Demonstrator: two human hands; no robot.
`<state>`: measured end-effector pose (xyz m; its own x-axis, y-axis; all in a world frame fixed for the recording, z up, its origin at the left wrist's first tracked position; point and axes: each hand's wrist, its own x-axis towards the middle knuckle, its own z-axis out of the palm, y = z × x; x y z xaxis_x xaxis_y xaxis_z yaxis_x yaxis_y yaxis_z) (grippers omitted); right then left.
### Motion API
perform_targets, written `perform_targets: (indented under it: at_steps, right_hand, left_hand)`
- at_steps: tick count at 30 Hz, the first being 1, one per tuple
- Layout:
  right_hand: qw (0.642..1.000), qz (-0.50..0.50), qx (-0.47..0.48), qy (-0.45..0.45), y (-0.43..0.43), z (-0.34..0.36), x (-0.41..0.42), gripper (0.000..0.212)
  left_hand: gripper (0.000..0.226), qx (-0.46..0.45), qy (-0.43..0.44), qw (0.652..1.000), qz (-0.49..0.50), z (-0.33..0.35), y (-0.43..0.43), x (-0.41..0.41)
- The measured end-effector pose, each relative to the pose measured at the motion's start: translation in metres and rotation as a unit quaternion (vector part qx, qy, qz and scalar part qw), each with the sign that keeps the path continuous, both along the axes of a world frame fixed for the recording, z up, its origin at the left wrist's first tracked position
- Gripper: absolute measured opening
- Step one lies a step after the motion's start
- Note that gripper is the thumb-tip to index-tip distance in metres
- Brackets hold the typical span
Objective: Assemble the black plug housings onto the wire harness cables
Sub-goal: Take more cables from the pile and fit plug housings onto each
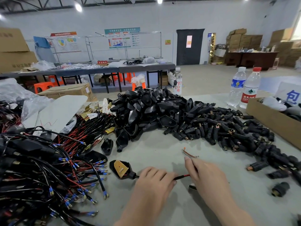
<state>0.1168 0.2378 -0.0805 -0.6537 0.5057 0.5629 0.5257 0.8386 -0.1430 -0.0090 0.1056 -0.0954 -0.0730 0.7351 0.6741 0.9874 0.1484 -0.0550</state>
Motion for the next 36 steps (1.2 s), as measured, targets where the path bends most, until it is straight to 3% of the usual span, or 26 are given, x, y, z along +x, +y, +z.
perform_targets:
  at_steps: [5,11,15,21,23,25,27,30,33,36]
  right_hand:
    - [1.0,-0.002,0.001,0.018,0.003,-0.004,-0.001,0.068]
    - [0.998,0.004,-0.008,0.059,-0.005,0.002,-0.003,0.064]
    - [0.993,0.052,-0.009,0.108,-0.015,0.001,-0.008,0.051]
    - [0.992,0.036,-0.039,0.115,-0.006,0.0,-0.003,0.029]
    - [0.993,0.002,-0.007,0.117,0.007,0.0,0.006,0.009]
    - [0.992,-0.067,-0.013,0.11,0.022,0.0,0.016,0.016]
    - [0.98,-0.165,-0.085,0.067,0.035,-0.002,0.026,0.022]
    - [0.935,-0.31,-0.173,0.004,0.052,-0.002,0.047,0.042]
    - [0.907,-0.347,-0.237,-0.041,0.055,0.002,0.058,0.043]
    - [0.92,-0.332,-0.19,-0.089,0.051,0.001,0.055,0.036]
  left_hand:
    - [0.024,0.023,0.002,0.999,0.03,-0.001,-0.002,-0.006]
    - [0.024,-0.011,-0.035,0.999,0.027,0.004,-0.008,0.004]
    - [0.023,-0.023,-0.105,0.993,-0.043,0.011,-0.008,0.015]
    - [0.018,0.001,-0.247,0.969,-0.003,0.011,-0.01,0.02]
    - [0.014,0.029,-0.305,0.952,0.011,0.004,-0.008,0.014]
    - [0.016,0.049,-0.363,0.93,0.021,0.002,-0.008,0.011]
    - [0.018,0.064,-0.395,0.916,0.026,0.002,-0.007,0.009]
    - [0.02,0.06,-0.417,0.907,0.022,0.001,-0.008,0.007]
    - [0.022,0.051,-0.424,0.904,0.024,-0.001,-0.009,0.006]
    - [0.025,0.051,-0.438,0.898,0.017,0.0,-0.009,0.006]
